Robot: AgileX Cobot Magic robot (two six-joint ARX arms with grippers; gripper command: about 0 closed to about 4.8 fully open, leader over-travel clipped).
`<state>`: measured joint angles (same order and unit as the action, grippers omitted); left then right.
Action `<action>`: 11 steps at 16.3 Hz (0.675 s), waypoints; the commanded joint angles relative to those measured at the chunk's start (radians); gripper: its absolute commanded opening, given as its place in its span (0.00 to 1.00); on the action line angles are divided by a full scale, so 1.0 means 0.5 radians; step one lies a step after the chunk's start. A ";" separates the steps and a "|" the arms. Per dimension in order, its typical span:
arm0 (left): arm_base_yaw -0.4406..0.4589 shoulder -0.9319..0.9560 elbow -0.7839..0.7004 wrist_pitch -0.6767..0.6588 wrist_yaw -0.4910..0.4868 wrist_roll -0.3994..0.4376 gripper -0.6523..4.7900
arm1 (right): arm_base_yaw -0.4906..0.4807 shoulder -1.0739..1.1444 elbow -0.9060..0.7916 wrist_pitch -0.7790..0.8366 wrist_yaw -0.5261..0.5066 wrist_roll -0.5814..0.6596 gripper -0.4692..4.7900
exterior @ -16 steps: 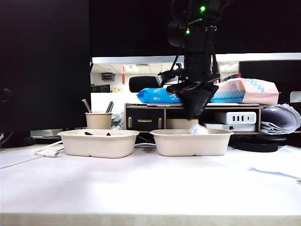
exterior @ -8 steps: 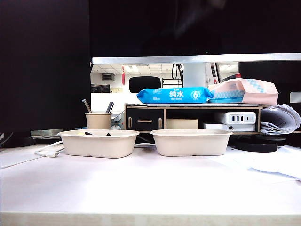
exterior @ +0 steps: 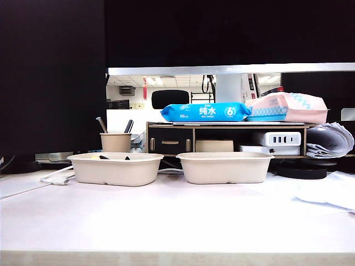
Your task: Put the dolls with similar colors into the same paper box, while dolls with different colors go into separate paper boxes.
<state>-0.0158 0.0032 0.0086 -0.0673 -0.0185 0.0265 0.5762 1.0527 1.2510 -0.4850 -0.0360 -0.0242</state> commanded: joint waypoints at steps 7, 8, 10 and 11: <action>-0.040 0.000 0.002 0.018 0.008 0.000 0.11 | 0.002 -0.926 -0.662 -0.046 0.074 0.266 0.09; -0.040 0.000 0.002 0.018 0.008 0.000 0.11 | 0.003 -0.987 -0.662 -0.181 0.074 0.266 0.09; -0.040 0.000 0.002 0.018 0.007 -0.001 0.11 | 0.003 -1.089 -0.662 -0.365 0.068 0.266 0.09; -0.040 0.000 0.002 0.018 0.008 0.000 0.11 | 0.003 -1.137 -0.662 -0.433 0.069 0.266 0.09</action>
<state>-0.0357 0.0032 0.0086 -0.0673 -0.0162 0.0265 0.5766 0.4984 0.9161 -0.6807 -0.0010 0.1051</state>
